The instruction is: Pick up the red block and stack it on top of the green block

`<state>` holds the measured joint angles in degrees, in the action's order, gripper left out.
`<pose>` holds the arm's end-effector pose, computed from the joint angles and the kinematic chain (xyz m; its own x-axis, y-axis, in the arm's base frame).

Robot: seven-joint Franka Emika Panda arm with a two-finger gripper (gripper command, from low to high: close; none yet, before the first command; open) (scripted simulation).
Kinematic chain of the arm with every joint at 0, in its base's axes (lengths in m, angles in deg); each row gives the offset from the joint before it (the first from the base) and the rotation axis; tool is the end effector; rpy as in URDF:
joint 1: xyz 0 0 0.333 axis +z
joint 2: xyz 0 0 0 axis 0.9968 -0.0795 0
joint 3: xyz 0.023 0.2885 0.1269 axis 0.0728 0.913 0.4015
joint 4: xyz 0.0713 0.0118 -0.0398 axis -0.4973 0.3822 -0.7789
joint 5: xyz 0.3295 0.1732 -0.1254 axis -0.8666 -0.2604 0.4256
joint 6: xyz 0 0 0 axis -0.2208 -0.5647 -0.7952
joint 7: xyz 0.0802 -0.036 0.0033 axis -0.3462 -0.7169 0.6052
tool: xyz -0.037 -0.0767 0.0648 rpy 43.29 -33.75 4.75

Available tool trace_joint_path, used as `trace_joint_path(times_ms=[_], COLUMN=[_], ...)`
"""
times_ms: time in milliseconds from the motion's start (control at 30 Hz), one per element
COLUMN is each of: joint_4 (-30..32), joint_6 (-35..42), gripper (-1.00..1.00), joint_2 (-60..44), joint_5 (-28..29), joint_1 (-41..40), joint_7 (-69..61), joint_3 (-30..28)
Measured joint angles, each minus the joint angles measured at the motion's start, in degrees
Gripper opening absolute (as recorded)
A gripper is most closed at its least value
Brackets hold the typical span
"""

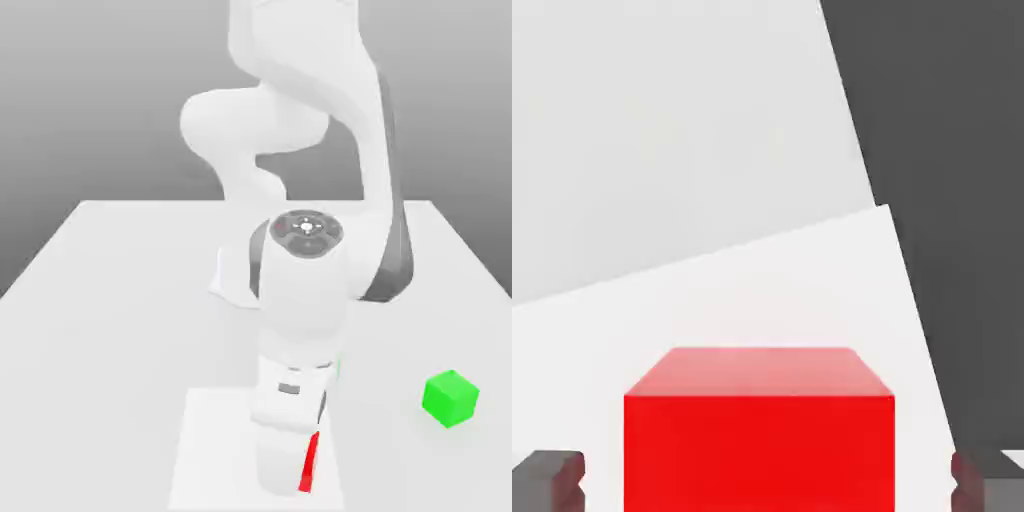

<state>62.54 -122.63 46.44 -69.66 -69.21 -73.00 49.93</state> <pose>0.4494 0.0467 0.1469 0.8691 0.4946 0.0001 0.4946 -0.8691 0.0006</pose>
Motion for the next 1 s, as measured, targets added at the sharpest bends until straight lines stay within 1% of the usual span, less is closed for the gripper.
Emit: trace_joint_path(times_ms=[167,267,367,533,667,867,933,1000], joint_4=[0.0,0.9,1.8,3.0,3.9,5.3,5.5,5.4], joint_6=[0.3,4.4,8.7,10.6,11.8,13.4,12.1,8.8], gripper=[-1.00,-1.00,-1.00,-1.00,-1.00,-1.00,-1.00,-1.00], joint_2=[0.2,5.3,10.5,13.5,15.6,18.9,17.8,14.4], joint_5=[0.2,3.1,6.0,7.5,8.4,10.1,10.7,11.3], joint_1=[0.1,1.4,2.1,5.5,10.2,18.2,20.2,19.7], joint_7=[0.1,2.3,2.9,-9.8,-21.0,-37.4,-40.3,-40.8], joint_3=[-0.1,-2.1,-2.3,3.5,7.7,11.9,12.3,11.9])
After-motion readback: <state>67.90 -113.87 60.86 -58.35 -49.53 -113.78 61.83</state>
